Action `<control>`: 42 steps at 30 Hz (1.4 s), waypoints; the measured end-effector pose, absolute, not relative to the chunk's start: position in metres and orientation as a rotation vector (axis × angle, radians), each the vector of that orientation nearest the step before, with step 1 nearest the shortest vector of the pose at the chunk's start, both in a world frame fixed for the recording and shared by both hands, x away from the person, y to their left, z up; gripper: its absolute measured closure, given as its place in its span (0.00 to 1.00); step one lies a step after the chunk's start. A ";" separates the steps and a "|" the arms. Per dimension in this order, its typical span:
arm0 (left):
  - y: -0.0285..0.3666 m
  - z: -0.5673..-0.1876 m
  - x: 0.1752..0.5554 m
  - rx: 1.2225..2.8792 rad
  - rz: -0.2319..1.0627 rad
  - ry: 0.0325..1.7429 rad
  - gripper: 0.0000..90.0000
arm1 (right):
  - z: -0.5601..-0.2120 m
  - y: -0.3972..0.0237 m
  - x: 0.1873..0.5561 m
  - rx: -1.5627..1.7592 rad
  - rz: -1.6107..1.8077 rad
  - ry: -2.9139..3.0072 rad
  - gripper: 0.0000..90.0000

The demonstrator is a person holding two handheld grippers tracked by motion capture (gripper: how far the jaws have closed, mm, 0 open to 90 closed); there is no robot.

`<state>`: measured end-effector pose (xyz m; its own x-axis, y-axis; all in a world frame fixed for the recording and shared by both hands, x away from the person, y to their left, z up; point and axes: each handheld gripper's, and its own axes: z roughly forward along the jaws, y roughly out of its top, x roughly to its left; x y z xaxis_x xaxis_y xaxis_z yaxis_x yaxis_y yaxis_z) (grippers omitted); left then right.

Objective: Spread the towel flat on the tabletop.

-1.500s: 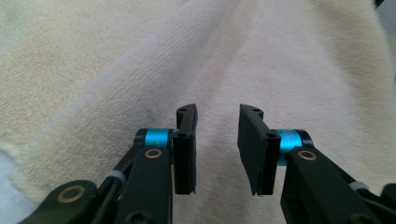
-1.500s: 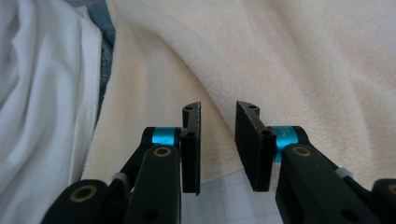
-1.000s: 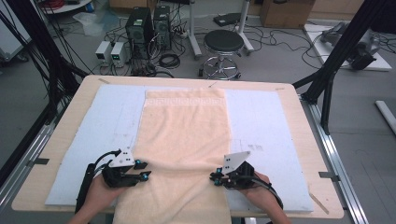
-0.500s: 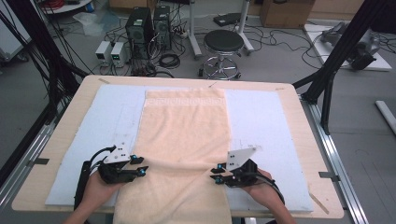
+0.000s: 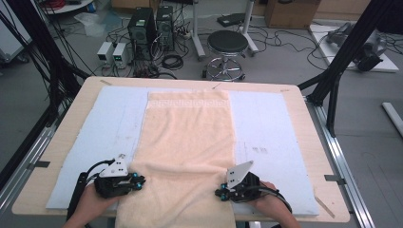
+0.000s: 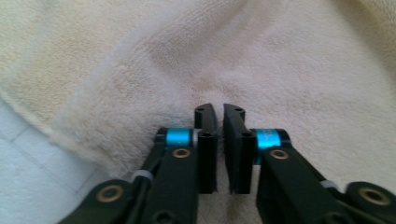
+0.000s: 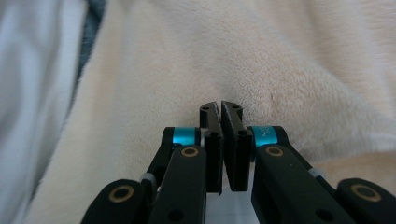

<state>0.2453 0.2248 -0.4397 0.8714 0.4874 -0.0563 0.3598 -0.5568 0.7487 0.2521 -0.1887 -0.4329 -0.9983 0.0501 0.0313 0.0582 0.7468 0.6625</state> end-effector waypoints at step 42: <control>0.223 -0.440 0.251 2.220 0.225 0.616 0.71 | -0.426 -0.220 0.278 -0.449 -1.229 -2.951 0.71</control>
